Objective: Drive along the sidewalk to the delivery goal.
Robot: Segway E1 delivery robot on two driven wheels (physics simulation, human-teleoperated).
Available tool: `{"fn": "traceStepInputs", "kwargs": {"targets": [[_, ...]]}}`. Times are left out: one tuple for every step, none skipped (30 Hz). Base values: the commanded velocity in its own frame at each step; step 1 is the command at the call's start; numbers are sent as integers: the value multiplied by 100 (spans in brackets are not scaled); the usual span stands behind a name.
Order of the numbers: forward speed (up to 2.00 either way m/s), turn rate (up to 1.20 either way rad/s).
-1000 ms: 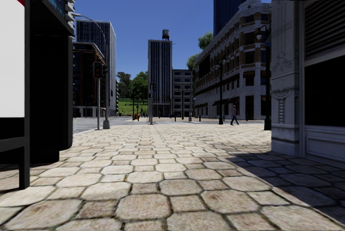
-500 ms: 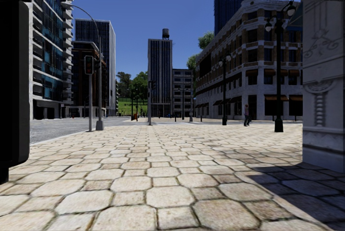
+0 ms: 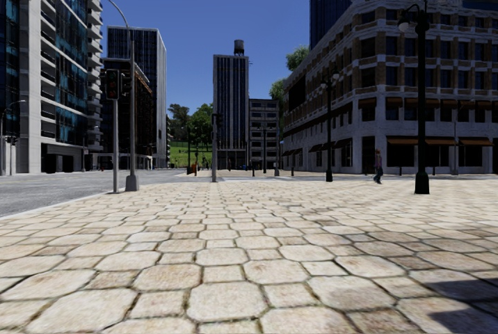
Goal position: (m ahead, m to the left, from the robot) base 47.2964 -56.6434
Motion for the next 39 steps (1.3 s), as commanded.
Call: {"fn": "traceStepInputs", "kwargs": {"targets": [[200,0],[200,0],[200,0],[200,0],[200,0],[200,0],[200,0],[200,0],[200,0],[200,0],[200,0],[200,0],[200,0],[200,0],[200,0],[200,0],[200,0],[200,0],[200,0],[200,0],[200,0],[200,0],[200,0],[200,0],[200,0],[200,0],[200,0],[200,0],[200,0],[200,0],[200,0],[200,0],[200,0],[200,0],[200,0],[200,0],[200,0],[200,0],[200,0]]}}
